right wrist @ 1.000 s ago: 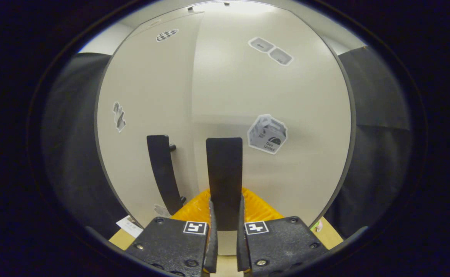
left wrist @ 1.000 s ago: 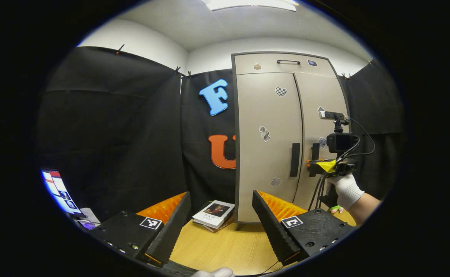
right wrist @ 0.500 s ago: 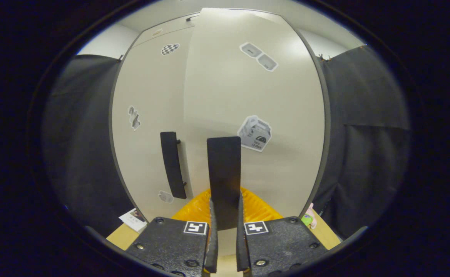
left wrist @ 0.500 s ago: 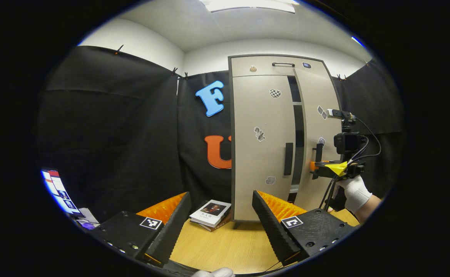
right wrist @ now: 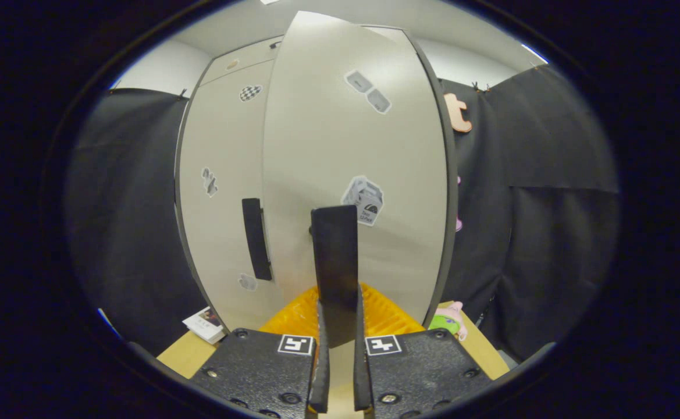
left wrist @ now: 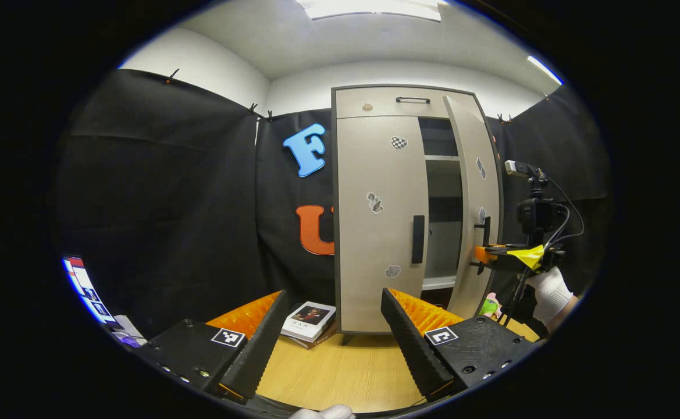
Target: Open the right door of the double-door shoe cabinet with the right hand, and open the left door with the left hand.
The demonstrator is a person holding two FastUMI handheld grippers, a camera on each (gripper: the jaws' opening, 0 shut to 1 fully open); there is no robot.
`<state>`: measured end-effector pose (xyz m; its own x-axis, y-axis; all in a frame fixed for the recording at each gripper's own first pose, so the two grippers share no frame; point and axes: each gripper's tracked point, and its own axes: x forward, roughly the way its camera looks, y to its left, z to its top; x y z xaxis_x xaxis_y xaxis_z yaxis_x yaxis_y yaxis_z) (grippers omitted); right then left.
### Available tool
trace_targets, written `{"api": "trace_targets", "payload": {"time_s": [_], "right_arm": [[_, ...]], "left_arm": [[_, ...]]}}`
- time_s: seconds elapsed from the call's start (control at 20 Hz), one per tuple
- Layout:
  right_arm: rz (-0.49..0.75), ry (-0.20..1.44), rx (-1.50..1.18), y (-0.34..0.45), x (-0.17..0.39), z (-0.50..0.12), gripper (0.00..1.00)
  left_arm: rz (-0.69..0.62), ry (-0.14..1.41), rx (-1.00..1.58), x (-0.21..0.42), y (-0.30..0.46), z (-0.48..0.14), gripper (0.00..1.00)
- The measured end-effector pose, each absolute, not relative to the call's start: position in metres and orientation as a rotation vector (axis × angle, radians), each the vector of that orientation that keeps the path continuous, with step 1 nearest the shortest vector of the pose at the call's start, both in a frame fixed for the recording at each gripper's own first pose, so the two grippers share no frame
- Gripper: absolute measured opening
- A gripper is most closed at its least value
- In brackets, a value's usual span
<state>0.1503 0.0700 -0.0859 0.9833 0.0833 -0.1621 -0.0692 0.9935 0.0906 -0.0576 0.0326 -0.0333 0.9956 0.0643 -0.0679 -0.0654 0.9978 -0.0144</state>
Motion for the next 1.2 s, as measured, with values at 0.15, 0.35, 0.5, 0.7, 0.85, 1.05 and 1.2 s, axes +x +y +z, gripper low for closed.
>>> {"api": "trace_targets", "payload": {"time_s": [0.15, 0.35, 0.5, 0.7, 0.85, 1.05, 1.2], "right_arm": [[0.06, 0.162, 0.087, 0.052, 0.135, -0.087, 0.18], [0.045, 0.157, 0.088, 0.026, 0.118, -0.087, 0.17], [0.041, 0.15, 0.097, 0.004, 0.11, -0.088, 0.14], [0.058, 0.161, 0.087, -0.019, 0.104, -0.089, 0.11], [0.065, 0.158, 0.107, -0.04, 0.102, -0.089, 0.09], [0.063, 0.159, 0.081, -0.075, 0.102, -0.09, 0.04], [0.067, 0.168, 0.067, -0.099, 0.109, -0.091, 0.04]], "left_arm": [[0.041, 0.067, -0.014, -0.059, 0.021, -0.035, 0.96], [0.014, 0.079, -0.016, -0.056, 0.002, -0.038, 0.96], [0.0, 0.083, -0.016, -0.055, -0.016, -0.037, 0.96], [-0.008, 0.075, -0.005, -0.057, -0.044, -0.03, 0.96], [-0.001, 0.068, 0.001, -0.058, -0.061, -0.026, 0.96], [0.012, 0.064, -0.014, -0.059, -0.082, -0.021, 0.96], [0.006, 0.067, -0.014, -0.056, -0.095, -0.018, 0.96]]}}
